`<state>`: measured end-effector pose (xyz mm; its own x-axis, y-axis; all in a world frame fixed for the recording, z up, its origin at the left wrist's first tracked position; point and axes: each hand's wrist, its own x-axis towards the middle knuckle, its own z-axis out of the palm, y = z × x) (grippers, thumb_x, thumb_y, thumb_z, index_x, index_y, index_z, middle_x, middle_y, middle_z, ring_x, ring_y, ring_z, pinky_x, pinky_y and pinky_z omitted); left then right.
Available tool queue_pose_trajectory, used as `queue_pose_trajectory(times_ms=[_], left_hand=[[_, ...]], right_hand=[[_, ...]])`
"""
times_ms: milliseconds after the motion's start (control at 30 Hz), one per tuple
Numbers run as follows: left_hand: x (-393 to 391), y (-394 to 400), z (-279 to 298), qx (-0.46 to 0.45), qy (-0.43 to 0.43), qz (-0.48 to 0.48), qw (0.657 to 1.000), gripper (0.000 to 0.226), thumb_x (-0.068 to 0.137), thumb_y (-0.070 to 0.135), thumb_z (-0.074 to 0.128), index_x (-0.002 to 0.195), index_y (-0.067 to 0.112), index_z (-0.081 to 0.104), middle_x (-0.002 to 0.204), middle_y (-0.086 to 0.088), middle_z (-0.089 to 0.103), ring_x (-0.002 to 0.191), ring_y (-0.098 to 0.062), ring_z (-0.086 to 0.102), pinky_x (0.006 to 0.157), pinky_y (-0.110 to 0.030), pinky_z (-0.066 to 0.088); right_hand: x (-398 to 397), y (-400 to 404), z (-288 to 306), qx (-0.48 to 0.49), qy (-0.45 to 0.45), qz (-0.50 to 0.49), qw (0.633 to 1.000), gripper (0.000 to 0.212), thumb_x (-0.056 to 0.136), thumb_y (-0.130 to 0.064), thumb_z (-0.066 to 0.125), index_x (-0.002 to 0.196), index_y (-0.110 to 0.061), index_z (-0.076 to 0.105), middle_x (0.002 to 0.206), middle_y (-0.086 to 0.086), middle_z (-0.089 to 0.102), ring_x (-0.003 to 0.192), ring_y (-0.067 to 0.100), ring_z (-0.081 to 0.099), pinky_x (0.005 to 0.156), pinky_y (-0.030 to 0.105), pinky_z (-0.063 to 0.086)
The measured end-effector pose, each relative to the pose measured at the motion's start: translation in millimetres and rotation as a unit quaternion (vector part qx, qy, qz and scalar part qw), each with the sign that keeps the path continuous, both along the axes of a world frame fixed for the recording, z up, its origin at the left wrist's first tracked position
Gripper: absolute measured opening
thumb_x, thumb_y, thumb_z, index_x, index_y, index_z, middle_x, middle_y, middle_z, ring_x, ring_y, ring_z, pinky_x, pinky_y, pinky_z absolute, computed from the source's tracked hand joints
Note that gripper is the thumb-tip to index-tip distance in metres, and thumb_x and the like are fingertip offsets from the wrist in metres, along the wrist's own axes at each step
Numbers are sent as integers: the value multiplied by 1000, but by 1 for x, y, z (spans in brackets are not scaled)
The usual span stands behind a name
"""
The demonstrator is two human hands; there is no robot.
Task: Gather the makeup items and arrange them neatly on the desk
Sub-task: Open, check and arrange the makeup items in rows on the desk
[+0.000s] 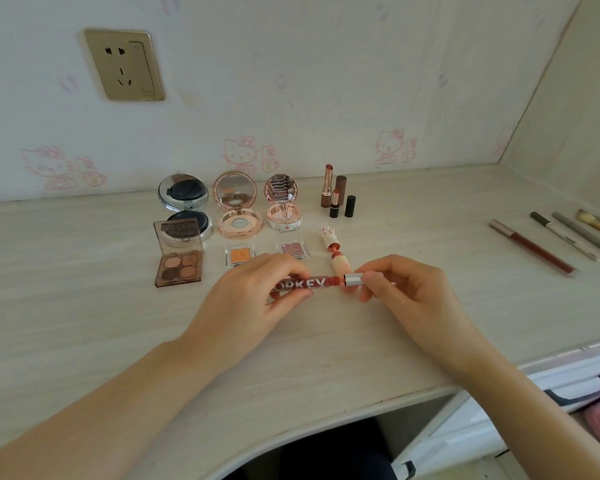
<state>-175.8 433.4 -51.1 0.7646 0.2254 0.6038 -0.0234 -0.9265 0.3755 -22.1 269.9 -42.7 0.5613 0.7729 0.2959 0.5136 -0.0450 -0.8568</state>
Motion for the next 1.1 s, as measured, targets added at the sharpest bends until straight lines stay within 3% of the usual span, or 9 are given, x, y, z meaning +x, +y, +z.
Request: queue_pose_trajectory(times_ms=[100, 233, 467, 767, 967, 1100], left_hand=[[2, 0, -1, 4, -15, 7, 1000, 17, 85, 24, 67, 101, 18, 65, 92, 10, 63, 83, -5, 58, 71, -24, 48], [4, 0, -1, 15, -25, -19, 999, 24, 83, 4, 71, 107, 11, 67, 103, 3, 60, 94, -4, 57, 82, -17, 47], [4, -1, -1, 10, -31, -44, 998, 30, 83, -2, 69, 109, 12, 67, 104, 5, 59, 96, -3, 56, 83, -18, 47], [14, -18, 6, 58, -37, -112, 991, 12, 84, -1, 66, 95, 4, 69, 109, -3, 59, 103, -7, 58, 86, -22, 49], [35, -33, 6, 41, 5, -159, 986, 26, 83, 14, 72, 108, 6, 67, 117, -1, 57, 98, -14, 61, 78, -28, 52], [53, -45, 9, 44, 24, -174, 983, 41, 83, 22, 72, 119, 4, 64, 123, -3, 56, 110, -6, 55, 91, -14, 43]], right_hand=[[4, -1, -1, 41, 21, -22, 999, 17, 94, -12, 55, 96, -24, 67, 80, -9, 70, 75, 1, 63, 72, 18, 50], [8, -1, -5, 87, 72, -55, 992, 24, 95, -6, 50, 99, -22, 67, 78, -4, 67, 75, 4, 62, 70, 20, 51], [14, 3, -6, 103, 115, -78, 985, 25, 97, -2, 45, 107, -16, 64, 83, 1, 66, 83, 17, 66, 74, 29, 56], [45, 8, 18, 88, 257, -29, 962, 23, 97, -4, 47, 100, -13, 67, 82, 5, 65, 79, 16, 64, 71, 31, 51], [71, 15, 34, 58, 283, -10, 957, 23, 98, -7, 44, 104, -12, 65, 76, 4, 58, 75, 20, 61, 71, 30, 52], [87, 18, 44, 49, 286, -13, 957, 22, 98, -10, 46, 106, -11, 66, 72, 2, 53, 73, 20, 60, 71, 30, 52]])
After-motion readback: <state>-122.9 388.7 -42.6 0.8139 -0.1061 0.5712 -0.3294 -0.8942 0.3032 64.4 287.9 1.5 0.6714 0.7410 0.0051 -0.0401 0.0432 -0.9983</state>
